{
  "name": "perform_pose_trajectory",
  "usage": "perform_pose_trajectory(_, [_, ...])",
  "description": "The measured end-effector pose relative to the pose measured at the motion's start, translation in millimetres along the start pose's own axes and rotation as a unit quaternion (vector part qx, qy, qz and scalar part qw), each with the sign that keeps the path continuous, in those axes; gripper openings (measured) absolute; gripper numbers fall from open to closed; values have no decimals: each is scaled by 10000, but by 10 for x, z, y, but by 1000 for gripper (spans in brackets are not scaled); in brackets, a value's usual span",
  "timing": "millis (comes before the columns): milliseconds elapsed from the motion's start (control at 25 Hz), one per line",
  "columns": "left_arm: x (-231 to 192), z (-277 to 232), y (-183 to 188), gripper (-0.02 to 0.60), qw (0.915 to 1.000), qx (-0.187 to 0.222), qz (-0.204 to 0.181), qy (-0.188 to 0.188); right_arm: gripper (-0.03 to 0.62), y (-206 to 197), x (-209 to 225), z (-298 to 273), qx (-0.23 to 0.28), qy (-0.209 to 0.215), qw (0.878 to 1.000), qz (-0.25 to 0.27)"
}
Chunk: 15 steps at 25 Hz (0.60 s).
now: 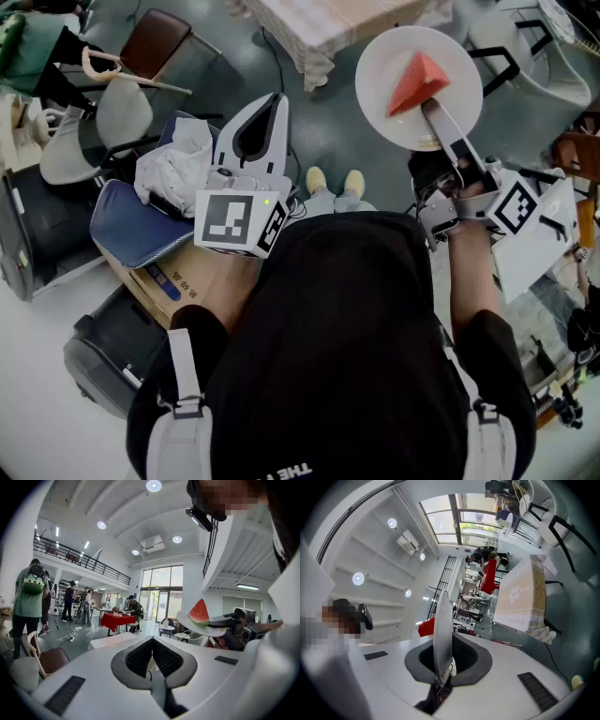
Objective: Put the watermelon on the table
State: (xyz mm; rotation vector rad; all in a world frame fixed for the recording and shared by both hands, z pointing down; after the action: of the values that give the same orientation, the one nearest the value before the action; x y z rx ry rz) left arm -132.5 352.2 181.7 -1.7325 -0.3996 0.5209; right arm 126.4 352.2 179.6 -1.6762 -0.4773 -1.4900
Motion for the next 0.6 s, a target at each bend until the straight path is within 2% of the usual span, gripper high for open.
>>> perform_pose_trajectory(240, [-71,5,126,11,9997,132,168,-80,18,-46,-30,-106,15,23,10000,5])
perform_pose_trajectory(600, [-259,81,244,11,9990,426,-92,97,18,-210,-84,-264,75,-12,10000,4])
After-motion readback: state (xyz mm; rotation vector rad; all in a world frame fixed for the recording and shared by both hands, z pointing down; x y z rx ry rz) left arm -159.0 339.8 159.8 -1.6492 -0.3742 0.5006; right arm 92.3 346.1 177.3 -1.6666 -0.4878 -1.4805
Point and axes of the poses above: the fingertips, and each gripper's own axes: z backward along the fingers, x to its right, y out of its top, the point moved 6 cm from there along z, backward along the fingers, and after that the axes turned 4 degrees about -y, right-handed, at the moved point
